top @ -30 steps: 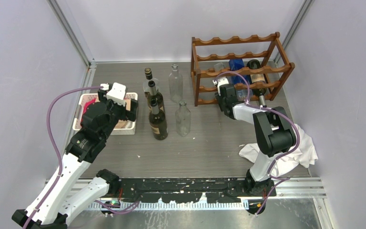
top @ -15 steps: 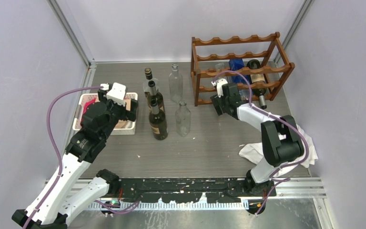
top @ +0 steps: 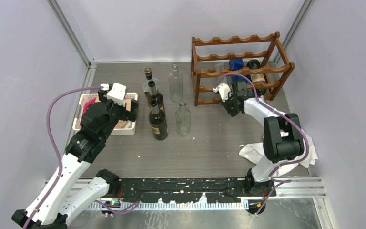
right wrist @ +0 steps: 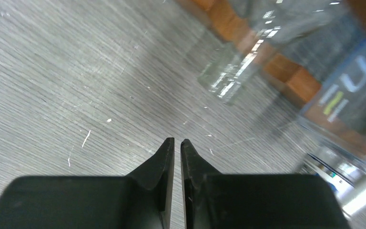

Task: Put the wine bottle on the wine rack
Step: Pick up the wine bottle from the center of the board.

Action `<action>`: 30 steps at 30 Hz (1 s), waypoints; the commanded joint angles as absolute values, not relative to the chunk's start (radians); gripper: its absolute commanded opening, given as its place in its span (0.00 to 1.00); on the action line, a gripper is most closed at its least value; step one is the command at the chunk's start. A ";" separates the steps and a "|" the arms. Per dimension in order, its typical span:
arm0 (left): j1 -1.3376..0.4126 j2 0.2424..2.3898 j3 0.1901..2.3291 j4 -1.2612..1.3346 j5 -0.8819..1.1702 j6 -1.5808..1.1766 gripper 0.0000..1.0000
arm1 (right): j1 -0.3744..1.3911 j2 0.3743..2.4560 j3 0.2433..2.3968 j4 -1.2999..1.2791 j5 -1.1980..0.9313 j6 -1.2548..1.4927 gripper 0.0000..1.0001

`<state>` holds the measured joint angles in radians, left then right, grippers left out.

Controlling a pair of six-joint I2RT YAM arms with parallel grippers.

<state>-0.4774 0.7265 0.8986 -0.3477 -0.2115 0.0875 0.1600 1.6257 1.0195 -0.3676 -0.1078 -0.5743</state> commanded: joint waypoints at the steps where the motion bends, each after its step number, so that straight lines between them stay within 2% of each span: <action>1: -0.474 0.714 0.900 -0.279 -0.201 0.094 0.88 | 0.164 1.675 1.062 -0.354 -0.128 -0.666 0.13; 9: -0.474 0.719 0.899 -0.279 -0.196 0.093 0.88 | 0.165 1.707 1.027 -0.163 -0.068 -0.579 0.03; 16: -0.474 0.722 0.899 -0.278 -0.199 0.095 0.88 | 0.192 1.730 0.968 0.033 0.046 -0.532 0.01; 22: -0.474 0.719 0.897 -0.277 -0.199 0.098 0.88 | 0.188 1.674 0.989 -0.145 -0.058 -0.618 0.01; 30: -0.474 0.713 0.896 -0.273 -0.193 0.099 0.88 | 0.171 1.607 0.917 -0.142 -0.156 -0.771 0.01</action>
